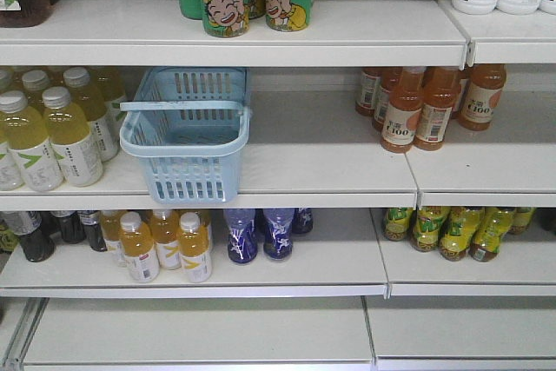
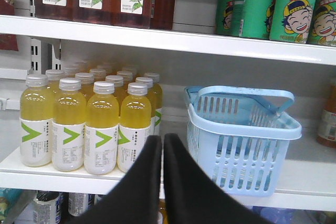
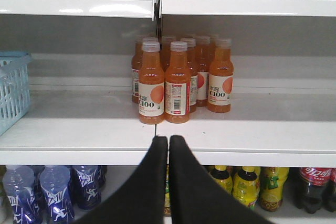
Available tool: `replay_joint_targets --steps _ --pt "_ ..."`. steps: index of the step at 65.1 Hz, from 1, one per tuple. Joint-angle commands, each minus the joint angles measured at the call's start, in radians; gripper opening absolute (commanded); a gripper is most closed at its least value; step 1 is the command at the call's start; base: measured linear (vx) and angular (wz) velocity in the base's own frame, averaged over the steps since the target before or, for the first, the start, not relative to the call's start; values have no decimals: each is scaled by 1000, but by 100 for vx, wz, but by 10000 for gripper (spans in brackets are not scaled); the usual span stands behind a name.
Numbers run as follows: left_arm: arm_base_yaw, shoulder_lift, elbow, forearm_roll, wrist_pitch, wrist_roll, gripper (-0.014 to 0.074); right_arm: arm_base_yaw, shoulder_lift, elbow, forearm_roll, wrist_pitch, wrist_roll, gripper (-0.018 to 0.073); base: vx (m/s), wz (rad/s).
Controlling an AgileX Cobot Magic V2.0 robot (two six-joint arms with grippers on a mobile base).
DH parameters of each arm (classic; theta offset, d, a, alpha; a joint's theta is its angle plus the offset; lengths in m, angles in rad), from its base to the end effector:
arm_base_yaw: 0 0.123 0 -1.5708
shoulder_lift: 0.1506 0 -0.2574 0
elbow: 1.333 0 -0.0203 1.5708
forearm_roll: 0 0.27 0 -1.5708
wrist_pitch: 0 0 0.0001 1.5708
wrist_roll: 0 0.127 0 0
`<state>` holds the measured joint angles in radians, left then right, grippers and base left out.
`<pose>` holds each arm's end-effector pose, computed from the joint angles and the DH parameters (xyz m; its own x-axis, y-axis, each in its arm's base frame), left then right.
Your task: Place coke in basket with both arms
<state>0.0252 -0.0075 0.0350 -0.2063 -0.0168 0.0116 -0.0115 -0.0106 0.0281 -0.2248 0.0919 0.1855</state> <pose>0.1401 0.0039 0.2056 0.0801 -0.1915 -0.9782 -0.0134 0.9811 -0.1931 0.1400 -0.0042 0.1953 -0.0211 -0.0381 -0.9990 0.0312 0.9988 -0.0388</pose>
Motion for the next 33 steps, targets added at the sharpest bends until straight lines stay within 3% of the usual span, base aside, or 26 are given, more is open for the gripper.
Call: replay_joint_targets --steps 1,33 --pt "-3 -19 -33 -9 -71 -12 -6 -7 -13 7 -8 -74 -7 -5 4 0" --pt "-3 -19 -33 -9 -71 -12 -6 -7 -13 7 -8 -74 -7 -5 1 1"
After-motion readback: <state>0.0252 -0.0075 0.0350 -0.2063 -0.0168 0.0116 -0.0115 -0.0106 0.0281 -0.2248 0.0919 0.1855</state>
